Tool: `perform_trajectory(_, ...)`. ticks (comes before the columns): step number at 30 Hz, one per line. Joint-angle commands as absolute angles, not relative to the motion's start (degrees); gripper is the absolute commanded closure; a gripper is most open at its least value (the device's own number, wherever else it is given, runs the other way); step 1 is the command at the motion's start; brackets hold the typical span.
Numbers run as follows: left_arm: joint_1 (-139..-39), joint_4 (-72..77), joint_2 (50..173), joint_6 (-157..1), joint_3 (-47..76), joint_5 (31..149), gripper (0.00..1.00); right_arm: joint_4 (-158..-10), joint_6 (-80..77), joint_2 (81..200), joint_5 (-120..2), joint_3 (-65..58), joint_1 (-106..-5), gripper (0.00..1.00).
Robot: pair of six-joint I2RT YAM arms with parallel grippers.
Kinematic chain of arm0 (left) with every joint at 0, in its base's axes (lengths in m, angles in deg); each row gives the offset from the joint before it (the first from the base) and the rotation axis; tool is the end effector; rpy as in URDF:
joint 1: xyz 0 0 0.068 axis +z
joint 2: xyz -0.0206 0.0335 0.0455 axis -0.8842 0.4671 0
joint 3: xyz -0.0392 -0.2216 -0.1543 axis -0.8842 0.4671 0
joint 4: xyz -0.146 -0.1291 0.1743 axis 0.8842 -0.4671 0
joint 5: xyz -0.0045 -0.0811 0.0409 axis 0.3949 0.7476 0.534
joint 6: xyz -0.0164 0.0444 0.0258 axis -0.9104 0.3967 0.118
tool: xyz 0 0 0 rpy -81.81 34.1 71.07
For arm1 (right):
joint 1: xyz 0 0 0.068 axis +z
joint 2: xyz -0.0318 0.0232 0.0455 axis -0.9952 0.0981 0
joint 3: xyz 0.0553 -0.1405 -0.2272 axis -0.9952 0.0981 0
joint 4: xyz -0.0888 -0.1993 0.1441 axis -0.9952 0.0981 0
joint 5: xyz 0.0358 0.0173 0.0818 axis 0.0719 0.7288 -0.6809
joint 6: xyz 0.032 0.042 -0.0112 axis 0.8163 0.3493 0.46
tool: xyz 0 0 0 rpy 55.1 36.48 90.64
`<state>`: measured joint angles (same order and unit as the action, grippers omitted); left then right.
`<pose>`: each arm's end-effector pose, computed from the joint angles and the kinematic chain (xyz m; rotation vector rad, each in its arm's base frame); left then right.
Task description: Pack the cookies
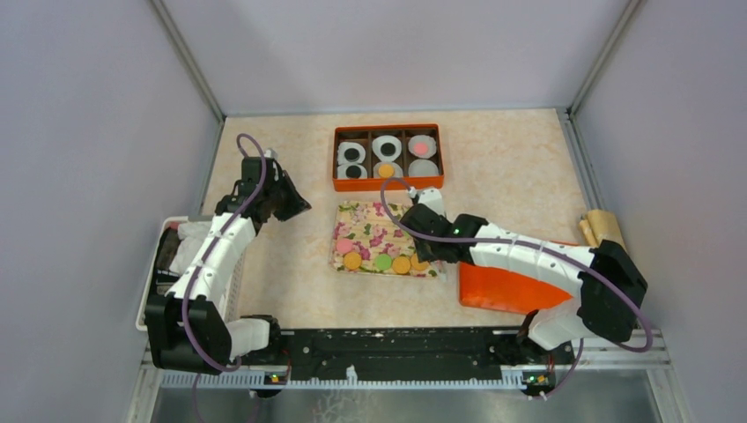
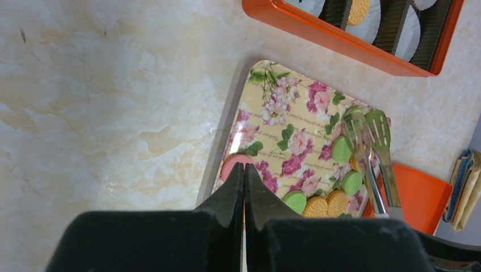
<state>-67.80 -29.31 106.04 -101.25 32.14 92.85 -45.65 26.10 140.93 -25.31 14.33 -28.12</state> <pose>0.2579 -0.0323 0.2765 -0.5061 2.3599 -0.5553 0.1676 0.2229 0.2362 -0.3412 2.4731 0.0304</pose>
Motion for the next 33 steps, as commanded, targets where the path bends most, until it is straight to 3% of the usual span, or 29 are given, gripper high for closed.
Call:
perform_trajectory(1,-67.51,-27.43,105.89,-100.98,32.41,92.76,1.0,-46.91,25.41,138.26,-23.66,9.24,-27.6,0.96)
perform_trajectory(4,-67.51,-27.31,105.77,-101.17,32.43,92.8,1.0,-46.31,24.44,136.95,-21.93,6.58,-27.59,1.0)
perform_trajectory(13,-67.51,-27.36,105.67,-101.01,32.45,92.63,1.0,-44.55,21.22,138.02,-17.34,-1.58,-28.14,1.0)
perform_trajectory(23,-67.51,-27.13,106.32,-100.77,32.19,92.22,1.0,-50.89,14.91,145.5,-22.08,-6.58,-41.34,1.0)
perform_trajectory(33,-67.43,-27.32,108.22,-100.63,31.75,91.52,1.0,-56.1,13.03,154.23,-24.09,-6.55,-45.46,1.0)
